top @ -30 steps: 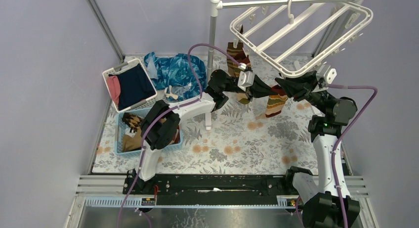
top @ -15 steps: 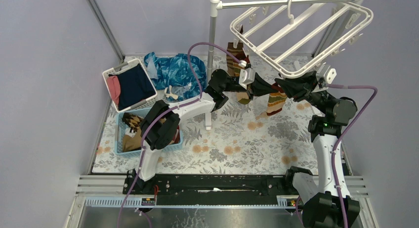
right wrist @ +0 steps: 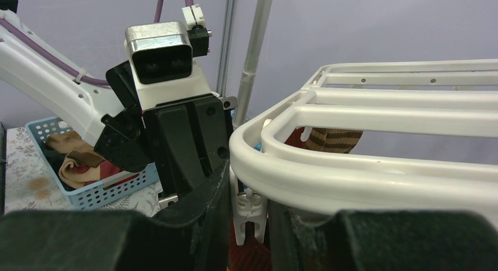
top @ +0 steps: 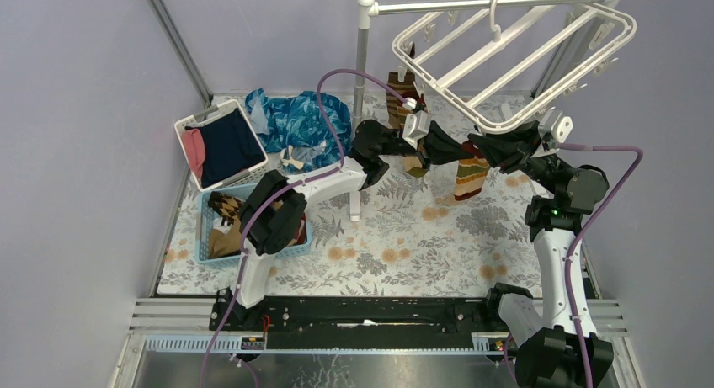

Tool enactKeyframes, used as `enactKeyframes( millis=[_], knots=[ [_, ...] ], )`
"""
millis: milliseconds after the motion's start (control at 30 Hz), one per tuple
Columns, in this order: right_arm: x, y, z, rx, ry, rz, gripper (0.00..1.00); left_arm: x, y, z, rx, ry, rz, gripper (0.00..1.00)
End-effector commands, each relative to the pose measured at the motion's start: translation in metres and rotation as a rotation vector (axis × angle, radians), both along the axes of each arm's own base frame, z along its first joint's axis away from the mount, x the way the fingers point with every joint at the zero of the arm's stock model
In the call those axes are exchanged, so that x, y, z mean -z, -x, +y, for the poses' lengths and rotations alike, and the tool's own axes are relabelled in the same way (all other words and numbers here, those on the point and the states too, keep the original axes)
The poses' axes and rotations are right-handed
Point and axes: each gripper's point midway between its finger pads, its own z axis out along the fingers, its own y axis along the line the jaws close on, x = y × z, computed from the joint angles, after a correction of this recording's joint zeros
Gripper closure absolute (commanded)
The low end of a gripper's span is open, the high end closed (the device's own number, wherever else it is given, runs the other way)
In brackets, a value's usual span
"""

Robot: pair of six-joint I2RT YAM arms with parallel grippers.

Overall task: Clip the socks to the hanger
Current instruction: Clamp the sock onto the hanger.

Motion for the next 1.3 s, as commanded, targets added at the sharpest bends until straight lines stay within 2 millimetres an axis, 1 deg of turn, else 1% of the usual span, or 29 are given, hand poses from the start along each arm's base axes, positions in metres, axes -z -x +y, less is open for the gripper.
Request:
enactKeyframes(
  millis=[0, 233, 400, 633, 900, 1133, 1200, 1267],
  knots=[
    [-0.005, 0.014, 0.009, -0.065, 0.045, -0.033, 0.89, -0.028, 0.015, 0.012, 0.039, 0.060, -0.047, 0.98],
    [-0.003, 0.015, 0.010, -0.075, 0.047, -0.024, 0.89, -0.034, 0.016, 0.015, 0.061, 0.084, 0.004, 0.98],
    [-0.004, 0.017, 0.011, -0.084, 0.046, -0.018, 0.88, -0.034, 0.004, 0.016, 0.024, 0.087, 0.054, 0.98],
    [-0.005, 0.018, 0.011, -0.087, 0.043, -0.014, 0.88, -0.023, -0.010, 0.010, -0.020, 0.042, 0.090, 0.98],
    [-0.002, 0.018, 0.011, -0.089, 0.041, -0.002, 0.88, -0.029, -0.007, 0.012, -0.011, 0.057, 0.086, 0.98],
    [0.002, 0.016, 0.011, -0.088, 0.042, 0.009, 0.85, -0.035, -0.001, 0.016, 0.015, 0.077, 0.092, 0.98],
    [0.002, 0.017, 0.011, -0.087, 0.043, 0.007, 0.83, -0.036, 0.001, 0.016, 0.020, 0.082, 0.094, 0.98],
    [0.002, 0.016, 0.011, -0.085, 0.041, 0.009, 0.77, -0.037, 0.002, 0.016, 0.023, 0.083, 0.096, 0.98]
  ],
)
